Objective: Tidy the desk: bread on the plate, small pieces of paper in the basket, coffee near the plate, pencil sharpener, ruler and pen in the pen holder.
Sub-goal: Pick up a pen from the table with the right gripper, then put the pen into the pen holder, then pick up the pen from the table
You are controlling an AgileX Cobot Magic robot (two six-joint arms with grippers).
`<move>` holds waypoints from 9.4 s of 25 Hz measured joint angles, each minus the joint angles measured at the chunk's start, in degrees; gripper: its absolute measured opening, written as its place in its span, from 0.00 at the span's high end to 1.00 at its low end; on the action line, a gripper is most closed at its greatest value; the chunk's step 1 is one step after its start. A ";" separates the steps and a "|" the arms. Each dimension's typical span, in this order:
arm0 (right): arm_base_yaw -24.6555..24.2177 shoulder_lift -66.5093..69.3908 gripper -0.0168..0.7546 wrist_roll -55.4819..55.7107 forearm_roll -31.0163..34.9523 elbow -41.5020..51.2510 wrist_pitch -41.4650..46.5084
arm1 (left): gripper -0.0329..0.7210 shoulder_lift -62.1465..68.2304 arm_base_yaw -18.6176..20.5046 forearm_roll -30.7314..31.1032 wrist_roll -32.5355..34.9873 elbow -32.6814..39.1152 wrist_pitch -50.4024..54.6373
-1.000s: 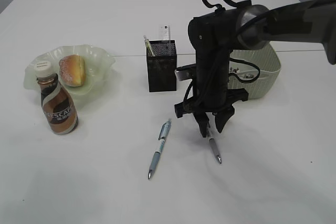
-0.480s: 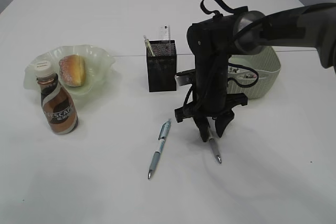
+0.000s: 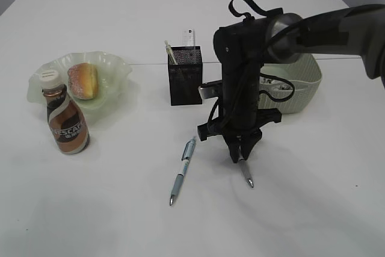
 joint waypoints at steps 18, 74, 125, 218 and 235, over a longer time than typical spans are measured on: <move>0.00 -2.68 0.89 -2.31 0.79 -2.83 -0.05 | 0.55 0.00 0.00 -1.18 0.00 0.00 0.00; -0.47 -5.62 0.89 -4.73 -5.96 8.99 -84.98 | 0.55 3.40 0.00 0.42 0.00 0.00 -2.41; -1.38 -16.97 0.44 -8.30 7.25 -13.93 1.00 | 0.55 11.33 -17.10 -10.60 -1.76 0.00 -5.90; -32.62 -17.06 0.45 -11.57 10.53 -16.00 1.72 | 0.87 42.25 -29.56 -13.82 -5.00 -3.99 -6.13; -32.62 -17.06 0.45 -11.66 10.53 -16.00 1.72 | 0.87 15.34 -29.45 -14.53 -5.00 34.19 -74.05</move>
